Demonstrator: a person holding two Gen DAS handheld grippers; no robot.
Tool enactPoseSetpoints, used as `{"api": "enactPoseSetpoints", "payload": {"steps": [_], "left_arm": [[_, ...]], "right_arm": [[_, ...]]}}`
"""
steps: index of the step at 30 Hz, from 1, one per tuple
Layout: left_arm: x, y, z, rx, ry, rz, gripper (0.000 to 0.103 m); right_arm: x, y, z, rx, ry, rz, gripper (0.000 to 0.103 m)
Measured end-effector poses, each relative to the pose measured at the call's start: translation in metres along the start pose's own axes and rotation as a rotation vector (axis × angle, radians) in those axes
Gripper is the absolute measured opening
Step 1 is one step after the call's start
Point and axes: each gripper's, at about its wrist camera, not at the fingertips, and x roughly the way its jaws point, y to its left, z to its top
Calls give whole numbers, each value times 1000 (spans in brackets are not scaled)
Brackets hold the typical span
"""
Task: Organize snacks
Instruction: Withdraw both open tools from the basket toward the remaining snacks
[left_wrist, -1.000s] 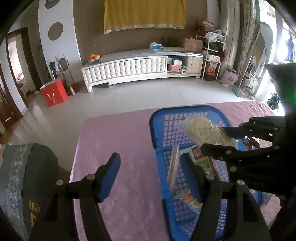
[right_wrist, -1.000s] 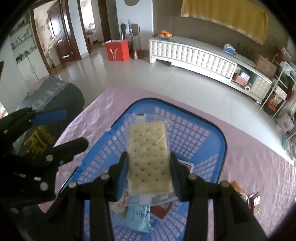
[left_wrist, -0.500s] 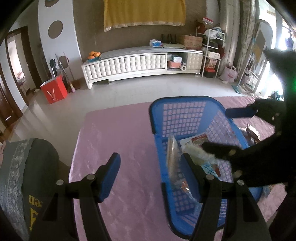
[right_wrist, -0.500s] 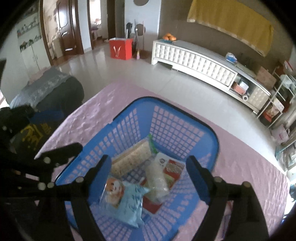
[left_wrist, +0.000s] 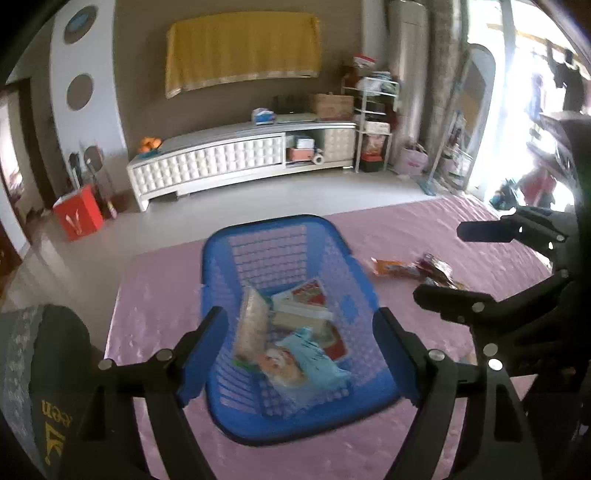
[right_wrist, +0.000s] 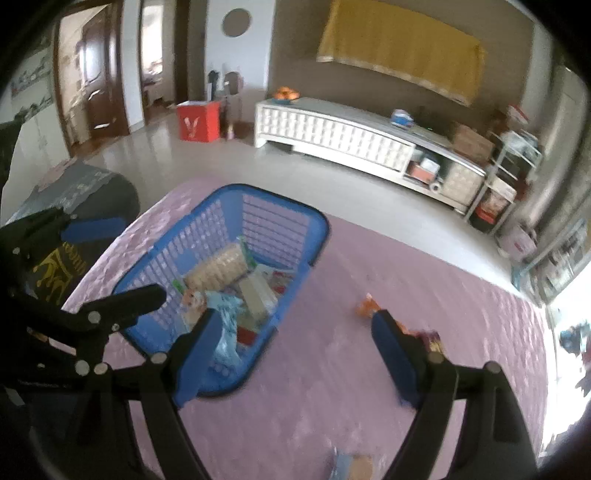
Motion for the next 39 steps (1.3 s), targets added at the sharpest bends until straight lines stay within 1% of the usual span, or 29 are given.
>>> {"api": "enactPoseSetpoints", "payload": {"steps": [3,6,10,12,16,21,28,33,39], "left_arm": [[-2,-15,-5,16,12,-6,79],[-2,-24,-9,18,24,-12,79],[-1,-35,-14,35,45,-3,79],[-2,-39,-15,41,56,1,79],[-8,-48,-17,50,51,12,79],[-14,-56,-14,33,38,7,79],[-3,-80,-8,48,63,3,79],[18,-111,-5,74,101,-11,79],[46,-154,-3,147,157,-19,79]], "right_arm": [[-13,-5,-12,37,-22,-23,86],[-23,-6,-19,77,-49,-10,86],[-27,-5,-29,97,-73,-59,86],[-31,-5,-33,115,-85,-54,86],[-36,-8,-41,126,-94,-55,86],[-42,-21,-53,161,-95,-64,86],[-44,-58,-76,255,-78,-86,86],[-38,-91,-100,330,-47,-95,86],[-29,-124,-122,398,-16,-81,86]]}}
